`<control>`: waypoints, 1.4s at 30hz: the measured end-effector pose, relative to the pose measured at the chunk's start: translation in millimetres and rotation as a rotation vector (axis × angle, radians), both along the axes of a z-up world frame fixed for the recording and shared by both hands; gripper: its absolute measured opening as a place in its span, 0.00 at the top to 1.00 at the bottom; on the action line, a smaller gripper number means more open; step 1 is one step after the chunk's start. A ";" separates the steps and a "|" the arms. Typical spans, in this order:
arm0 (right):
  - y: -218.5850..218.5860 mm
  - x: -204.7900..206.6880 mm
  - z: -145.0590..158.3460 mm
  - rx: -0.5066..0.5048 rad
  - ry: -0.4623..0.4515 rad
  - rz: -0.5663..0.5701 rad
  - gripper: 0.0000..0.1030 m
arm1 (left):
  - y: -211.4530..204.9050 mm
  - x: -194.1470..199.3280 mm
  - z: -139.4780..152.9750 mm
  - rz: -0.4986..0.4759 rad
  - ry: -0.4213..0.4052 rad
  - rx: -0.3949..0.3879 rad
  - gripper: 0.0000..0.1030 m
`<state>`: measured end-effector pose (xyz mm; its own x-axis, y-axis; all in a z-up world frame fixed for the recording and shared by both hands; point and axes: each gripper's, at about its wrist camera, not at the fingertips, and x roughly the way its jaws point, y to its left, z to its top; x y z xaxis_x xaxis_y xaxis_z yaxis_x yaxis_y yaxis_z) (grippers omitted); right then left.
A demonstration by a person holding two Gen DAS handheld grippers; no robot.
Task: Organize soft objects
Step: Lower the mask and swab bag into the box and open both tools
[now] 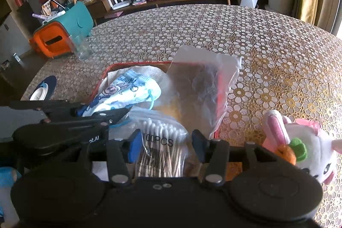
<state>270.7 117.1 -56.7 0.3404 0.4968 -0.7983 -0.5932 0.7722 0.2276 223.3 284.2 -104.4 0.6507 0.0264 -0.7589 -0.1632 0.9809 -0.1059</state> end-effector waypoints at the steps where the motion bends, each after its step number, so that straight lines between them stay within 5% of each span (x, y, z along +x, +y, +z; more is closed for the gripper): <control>1: -0.6 -1.1 1.7 0.003 -0.003 0.000 0.51 | 0.0 -1.3 1.0 0.000 -0.003 0.001 0.77; 5: -6.1 -6.4 9.0 0.018 -0.010 0.004 0.48 | -2.1 -6.6 5.4 -0.002 -0.016 0.004 0.68; 7: -9.4 -9.3 12.3 0.021 -0.018 0.007 0.47 | -2.6 -8.9 7.1 0.004 -0.018 0.017 0.48; 8: -10.4 -9.8 13.5 0.021 -0.020 0.006 0.46 | -2.4 -10.7 8.8 0.007 -0.024 0.018 0.46; 30: -64.8 -59.5 64.9 0.151 -0.112 0.035 0.30 | -38.4 -74.3 67.1 -0.029 -0.138 0.063 0.37; 42: -109.5 -105.4 85.6 0.228 -0.248 0.072 0.17 | -72.7 -118.4 90.8 -0.043 -0.216 0.069 0.20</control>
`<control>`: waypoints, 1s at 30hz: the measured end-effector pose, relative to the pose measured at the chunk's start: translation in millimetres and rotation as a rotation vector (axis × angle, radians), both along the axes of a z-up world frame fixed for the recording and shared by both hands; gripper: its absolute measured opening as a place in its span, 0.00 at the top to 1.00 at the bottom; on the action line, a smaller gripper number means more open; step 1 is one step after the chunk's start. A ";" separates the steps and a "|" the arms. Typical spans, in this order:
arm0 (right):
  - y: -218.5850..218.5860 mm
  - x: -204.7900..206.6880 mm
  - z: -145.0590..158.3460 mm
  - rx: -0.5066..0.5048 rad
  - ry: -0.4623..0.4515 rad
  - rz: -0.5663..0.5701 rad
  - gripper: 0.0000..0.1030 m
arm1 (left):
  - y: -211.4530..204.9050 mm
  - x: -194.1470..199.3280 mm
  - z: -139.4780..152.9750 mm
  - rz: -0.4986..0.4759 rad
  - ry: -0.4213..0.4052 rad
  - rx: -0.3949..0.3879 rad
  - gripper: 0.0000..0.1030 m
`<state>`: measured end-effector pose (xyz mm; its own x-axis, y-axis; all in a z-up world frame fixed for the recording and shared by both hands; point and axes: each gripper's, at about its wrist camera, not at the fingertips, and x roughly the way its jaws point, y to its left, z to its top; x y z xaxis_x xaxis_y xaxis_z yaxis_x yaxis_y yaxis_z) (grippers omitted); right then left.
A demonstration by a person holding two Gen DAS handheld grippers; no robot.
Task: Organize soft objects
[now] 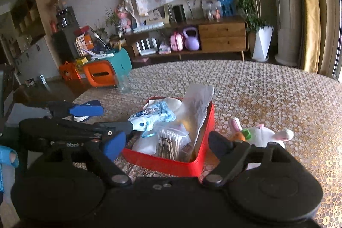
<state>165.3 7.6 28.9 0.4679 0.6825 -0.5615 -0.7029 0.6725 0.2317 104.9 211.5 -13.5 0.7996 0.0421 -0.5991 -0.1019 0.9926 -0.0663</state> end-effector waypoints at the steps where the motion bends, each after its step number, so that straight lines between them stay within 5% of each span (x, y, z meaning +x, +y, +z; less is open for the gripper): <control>1: -3.8 -3.7 0.3 0.005 -0.011 0.001 0.16 | -3.0 -2.7 0.3 -0.001 0.000 0.000 0.20; 16: -62.2 -41.2 2.9 0.110 -0.086 -0.080 0.00 | -56.7 -36.7 8.0 0.025 -0.070 0.075 0.09; 18: -70.5 -44.8 1.7 0.110 -0.095 -0.097 0.00 | -64.1 -40.3 11.7 0.021 -0.095 0.068 0.00; 30: -120.7 -59.2 8.0 0.124 -0.196 -0.224 0.00 | -105.0 -44.5 20.7 0.017 -0.136 -0.002 0.00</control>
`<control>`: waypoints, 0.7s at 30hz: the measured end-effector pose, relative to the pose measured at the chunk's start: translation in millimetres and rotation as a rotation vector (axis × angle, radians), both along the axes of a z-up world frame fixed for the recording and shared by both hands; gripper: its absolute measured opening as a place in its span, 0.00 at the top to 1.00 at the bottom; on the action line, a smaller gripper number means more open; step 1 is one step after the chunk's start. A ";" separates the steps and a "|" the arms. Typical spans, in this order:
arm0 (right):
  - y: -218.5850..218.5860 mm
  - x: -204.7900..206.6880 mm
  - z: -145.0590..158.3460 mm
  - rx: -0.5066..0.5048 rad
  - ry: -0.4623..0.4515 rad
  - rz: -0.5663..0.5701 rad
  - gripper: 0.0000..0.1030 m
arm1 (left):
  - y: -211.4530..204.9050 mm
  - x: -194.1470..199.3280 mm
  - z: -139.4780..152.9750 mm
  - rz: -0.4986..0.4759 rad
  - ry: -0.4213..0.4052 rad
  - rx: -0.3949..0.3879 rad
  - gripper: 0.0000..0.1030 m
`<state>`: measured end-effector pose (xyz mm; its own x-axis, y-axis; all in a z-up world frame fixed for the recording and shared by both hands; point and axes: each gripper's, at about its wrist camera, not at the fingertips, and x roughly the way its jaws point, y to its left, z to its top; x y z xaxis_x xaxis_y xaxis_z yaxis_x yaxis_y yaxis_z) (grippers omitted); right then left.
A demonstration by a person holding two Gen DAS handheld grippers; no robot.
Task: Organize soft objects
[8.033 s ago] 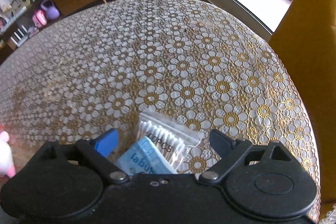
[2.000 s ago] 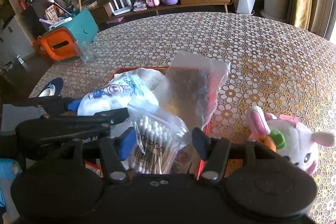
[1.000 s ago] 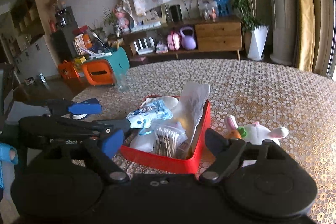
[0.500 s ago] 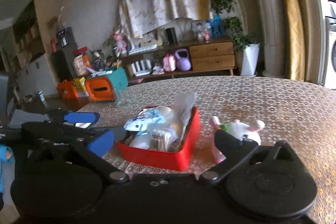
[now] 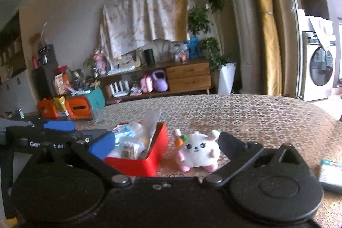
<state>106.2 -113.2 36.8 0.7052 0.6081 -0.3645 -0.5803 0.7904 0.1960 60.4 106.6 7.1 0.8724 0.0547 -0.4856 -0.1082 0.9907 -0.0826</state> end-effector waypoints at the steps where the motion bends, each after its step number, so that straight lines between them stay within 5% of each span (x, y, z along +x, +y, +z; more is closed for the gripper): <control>1: -2.8 -0.1 -0.6 0.002 -0.002 -0.009 0.00 | -0.7 -0.3 0.2 -0.001 0.000 -0.010 0.00; 9: -15.5 2.6 -5.9 0.029 0.002 -0.036 0.00 | -20.5 -5.8 1.8 0.024 -0.016 0.047 0.00; 21: -16.5 -3.3 -7.2 0.022 -0.017 -0.045 0.00 | -24.3 -8.9 -0.7 0.010 -0.006 0.028 0.00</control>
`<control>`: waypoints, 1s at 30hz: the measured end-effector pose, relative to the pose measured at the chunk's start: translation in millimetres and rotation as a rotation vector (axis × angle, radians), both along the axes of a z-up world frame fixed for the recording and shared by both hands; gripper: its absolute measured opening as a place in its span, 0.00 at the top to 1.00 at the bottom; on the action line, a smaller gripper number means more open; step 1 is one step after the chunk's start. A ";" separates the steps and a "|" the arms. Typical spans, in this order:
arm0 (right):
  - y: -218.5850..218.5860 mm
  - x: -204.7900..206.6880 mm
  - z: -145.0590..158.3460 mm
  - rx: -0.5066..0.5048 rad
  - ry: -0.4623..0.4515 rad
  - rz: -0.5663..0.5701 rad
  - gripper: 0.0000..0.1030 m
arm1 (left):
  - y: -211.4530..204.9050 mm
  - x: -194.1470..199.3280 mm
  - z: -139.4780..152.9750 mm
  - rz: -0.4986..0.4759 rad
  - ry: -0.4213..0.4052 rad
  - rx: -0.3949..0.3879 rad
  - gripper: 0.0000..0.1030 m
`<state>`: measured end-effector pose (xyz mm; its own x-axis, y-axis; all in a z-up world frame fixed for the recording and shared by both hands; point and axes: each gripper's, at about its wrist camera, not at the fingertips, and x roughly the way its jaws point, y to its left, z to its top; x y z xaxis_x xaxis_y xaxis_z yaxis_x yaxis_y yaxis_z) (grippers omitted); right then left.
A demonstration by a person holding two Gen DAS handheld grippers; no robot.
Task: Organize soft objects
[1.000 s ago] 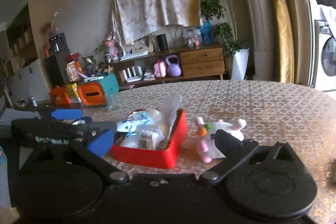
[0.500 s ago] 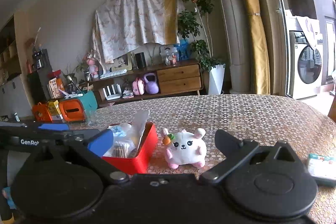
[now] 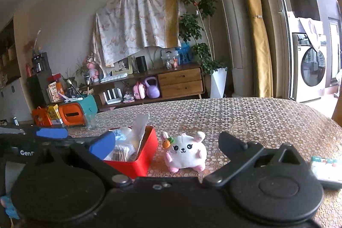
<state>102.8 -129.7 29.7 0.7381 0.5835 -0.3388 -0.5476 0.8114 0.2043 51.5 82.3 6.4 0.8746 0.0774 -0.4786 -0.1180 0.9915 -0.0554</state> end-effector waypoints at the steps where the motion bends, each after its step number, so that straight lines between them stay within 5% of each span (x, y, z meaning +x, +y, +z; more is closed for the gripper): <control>1: 0.1 0.2 -0.4 0.001 0.003 -0.002 0.00 | 0.0 0.1 0.1 0.002 0.000 0.000 0.00; 30: 8.5 -0.5 -5.2 -0.010 0.007 -0.015 0.00 | 6.1 -14.9 5.5 0.009 -0.041 -0.011 0.00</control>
